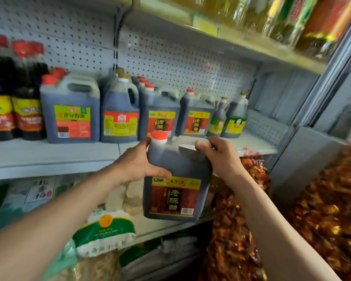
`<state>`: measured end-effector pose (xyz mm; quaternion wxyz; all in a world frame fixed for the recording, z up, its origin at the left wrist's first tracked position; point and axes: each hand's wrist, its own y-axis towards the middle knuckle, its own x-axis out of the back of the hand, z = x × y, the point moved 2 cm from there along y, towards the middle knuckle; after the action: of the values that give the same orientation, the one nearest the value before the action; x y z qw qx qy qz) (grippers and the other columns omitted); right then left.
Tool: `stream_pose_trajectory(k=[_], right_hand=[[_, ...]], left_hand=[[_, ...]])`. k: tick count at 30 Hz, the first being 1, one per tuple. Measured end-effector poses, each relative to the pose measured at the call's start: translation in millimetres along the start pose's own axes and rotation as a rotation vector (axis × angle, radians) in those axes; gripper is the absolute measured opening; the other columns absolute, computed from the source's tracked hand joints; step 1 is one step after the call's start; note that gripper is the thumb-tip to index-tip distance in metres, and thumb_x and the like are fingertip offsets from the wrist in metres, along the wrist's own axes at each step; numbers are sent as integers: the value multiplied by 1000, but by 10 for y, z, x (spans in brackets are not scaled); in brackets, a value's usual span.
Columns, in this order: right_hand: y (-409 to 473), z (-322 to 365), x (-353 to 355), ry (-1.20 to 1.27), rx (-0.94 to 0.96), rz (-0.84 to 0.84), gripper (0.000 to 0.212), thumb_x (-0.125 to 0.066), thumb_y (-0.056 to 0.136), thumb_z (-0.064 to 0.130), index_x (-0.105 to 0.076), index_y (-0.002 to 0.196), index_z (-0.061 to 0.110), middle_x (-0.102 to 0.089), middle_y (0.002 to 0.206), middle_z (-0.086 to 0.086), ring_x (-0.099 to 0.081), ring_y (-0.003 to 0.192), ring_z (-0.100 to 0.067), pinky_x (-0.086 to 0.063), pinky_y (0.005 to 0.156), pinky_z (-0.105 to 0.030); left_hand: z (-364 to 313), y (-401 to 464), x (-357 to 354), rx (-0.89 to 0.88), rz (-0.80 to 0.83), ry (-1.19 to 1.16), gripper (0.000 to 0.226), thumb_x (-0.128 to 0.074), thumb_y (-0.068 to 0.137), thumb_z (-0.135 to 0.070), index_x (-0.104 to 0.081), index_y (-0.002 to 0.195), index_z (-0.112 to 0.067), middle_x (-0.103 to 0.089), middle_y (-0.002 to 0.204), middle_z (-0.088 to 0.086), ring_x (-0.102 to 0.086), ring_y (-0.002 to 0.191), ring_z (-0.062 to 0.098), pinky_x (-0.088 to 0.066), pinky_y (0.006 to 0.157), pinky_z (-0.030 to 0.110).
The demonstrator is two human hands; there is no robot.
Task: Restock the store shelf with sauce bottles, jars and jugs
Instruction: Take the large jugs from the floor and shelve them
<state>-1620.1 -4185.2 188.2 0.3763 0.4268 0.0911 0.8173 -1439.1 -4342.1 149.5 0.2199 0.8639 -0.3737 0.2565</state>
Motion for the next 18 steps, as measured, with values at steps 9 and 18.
stream_pose_trajectory(k=[9,18], right_hand=[[1817,-862,598,112,116,26,59,-58,85,63,-61,84,4,-53,68,-14,-43,64,-14,-43,56,-41],[2768,-1688,475,245,199,114,47,-60,91,49,-65,89,2,-63,89,-28,-47,74,-12,-46,67,-47]], left_hand=[[-810,1624,-295,30,-143,136,116,-92,48,-55,-30,142,-30,-54,125,-9,-53,118,19,-48,90,34],[-824,2670,-783,108,-285,116,115,-96,43,-44,-35,140,-34,-58,137,-4,-53,127,22,-47,100,39]])
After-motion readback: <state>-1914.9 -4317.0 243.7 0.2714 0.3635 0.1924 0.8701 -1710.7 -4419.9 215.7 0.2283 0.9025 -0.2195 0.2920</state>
